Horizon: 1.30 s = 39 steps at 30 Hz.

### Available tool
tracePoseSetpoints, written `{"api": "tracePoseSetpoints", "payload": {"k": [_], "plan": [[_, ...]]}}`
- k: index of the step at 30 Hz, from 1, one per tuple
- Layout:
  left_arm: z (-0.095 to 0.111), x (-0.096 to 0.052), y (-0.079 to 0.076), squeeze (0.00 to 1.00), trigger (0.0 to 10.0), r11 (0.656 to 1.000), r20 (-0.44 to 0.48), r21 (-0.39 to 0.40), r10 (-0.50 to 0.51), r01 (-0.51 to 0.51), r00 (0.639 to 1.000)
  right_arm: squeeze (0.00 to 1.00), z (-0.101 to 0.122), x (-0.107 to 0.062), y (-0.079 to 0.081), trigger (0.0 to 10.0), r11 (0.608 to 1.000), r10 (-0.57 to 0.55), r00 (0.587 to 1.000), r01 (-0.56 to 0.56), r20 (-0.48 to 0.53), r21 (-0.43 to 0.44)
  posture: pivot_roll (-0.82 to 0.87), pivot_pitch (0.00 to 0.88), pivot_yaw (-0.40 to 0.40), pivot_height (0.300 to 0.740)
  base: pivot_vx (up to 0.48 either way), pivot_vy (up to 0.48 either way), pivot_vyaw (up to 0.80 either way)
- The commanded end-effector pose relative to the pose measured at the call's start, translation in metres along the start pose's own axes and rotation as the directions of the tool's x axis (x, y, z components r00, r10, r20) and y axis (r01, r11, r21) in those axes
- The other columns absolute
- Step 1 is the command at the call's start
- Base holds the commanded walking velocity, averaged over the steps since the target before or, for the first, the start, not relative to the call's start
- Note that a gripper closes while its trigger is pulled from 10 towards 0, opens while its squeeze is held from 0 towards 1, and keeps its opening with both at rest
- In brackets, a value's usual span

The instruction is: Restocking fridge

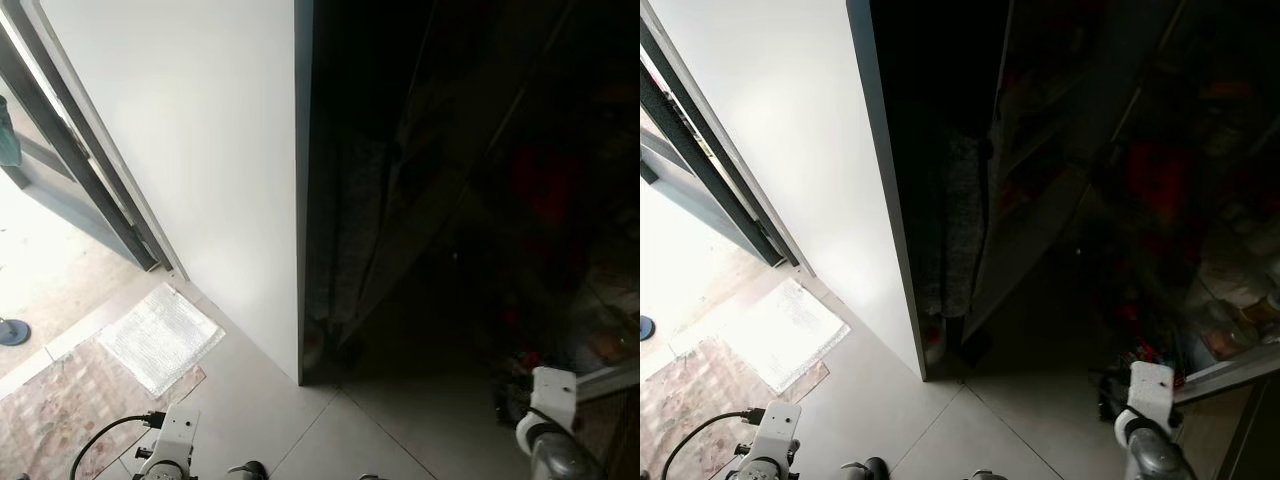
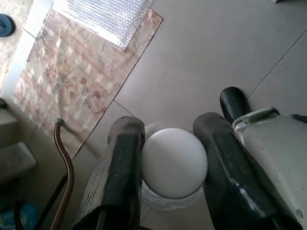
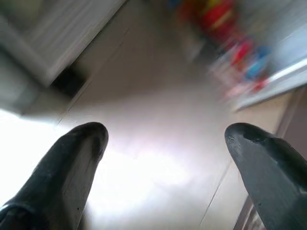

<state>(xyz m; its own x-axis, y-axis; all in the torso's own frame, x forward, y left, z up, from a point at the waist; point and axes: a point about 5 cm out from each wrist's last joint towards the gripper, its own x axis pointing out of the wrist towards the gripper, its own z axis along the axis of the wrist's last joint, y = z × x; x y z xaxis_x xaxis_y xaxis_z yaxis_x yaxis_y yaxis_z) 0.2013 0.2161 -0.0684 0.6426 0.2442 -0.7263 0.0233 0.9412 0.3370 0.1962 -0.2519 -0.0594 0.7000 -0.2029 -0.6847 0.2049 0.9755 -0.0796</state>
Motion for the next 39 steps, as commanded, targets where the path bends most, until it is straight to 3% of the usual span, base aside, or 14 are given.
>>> {"api": "tracePoseSetpoints", "payload": {"k": [1, 5, 9, 26, 39], "plan": [[-0.012, -0.002, -0.001, 0.0, 10.0, 1.0, -0.052, -0.007, -0.016, 0.016, 0.999, 0.0, -0.024, -0.006, 0.0, 10.0, 1.0, 0.004, 0.995, -0.006, -0.1, -0.024, -0.12, 0.166, -0.033, 0.74, 0.0, 0.0, 0.0], [-0.013, -0.002, -0.001, 0.0, 10.0, 1.0, -0.052, -0.017, -0.011, 0.011, 0.999, 0.0, -0.046, -0.013, 0.016, 10.0, 0.999, 0.052, 0.985, -0.052, -0.165, 0.006, -0.12, 0.162, -0.032, 0.74, 0.0, 0.0, 0.0], [-0.014, -0.003, -0.002, 0.0, 10.0, 1.0, -0.055, -0.021, -0.011, 0.01, 0.998, 0.0, -0.052, -0.015, 0.024, 10.0, 0.996, 0.085, 0.979, -0.083, -0.187, 0.018, -0.13, 0.157, -0.03, 0.74, 0.0, 0.0, 0.0], [-0.013, -0.002, -0.002, 0.0, 10.0, 1.0, -0.05, 0.009, -0.017, 0.017, 0.999, 0.0, -0.053, -0.015, 0.028, 10.0, 0.995, 0.101, 0.977, -0.102, -0.189, 0.001, -0.13, 0.149, -0.033, 0.74, 0.0, 0.0, 0.0], [-0.013, -0.002, -0.001, 0.0, 10.0, 1.0, -0.054, 0.014, -0.006, 0.006, 0.999, 0.0, -0.052, -0.014, 0.032, 10.0, 0.994, 0.111, 0.975, -0.114, -0.194, -0.002, -0.12, 0.152, -0.033, 0.74, 0.0, -0.404, 0.04]]}}
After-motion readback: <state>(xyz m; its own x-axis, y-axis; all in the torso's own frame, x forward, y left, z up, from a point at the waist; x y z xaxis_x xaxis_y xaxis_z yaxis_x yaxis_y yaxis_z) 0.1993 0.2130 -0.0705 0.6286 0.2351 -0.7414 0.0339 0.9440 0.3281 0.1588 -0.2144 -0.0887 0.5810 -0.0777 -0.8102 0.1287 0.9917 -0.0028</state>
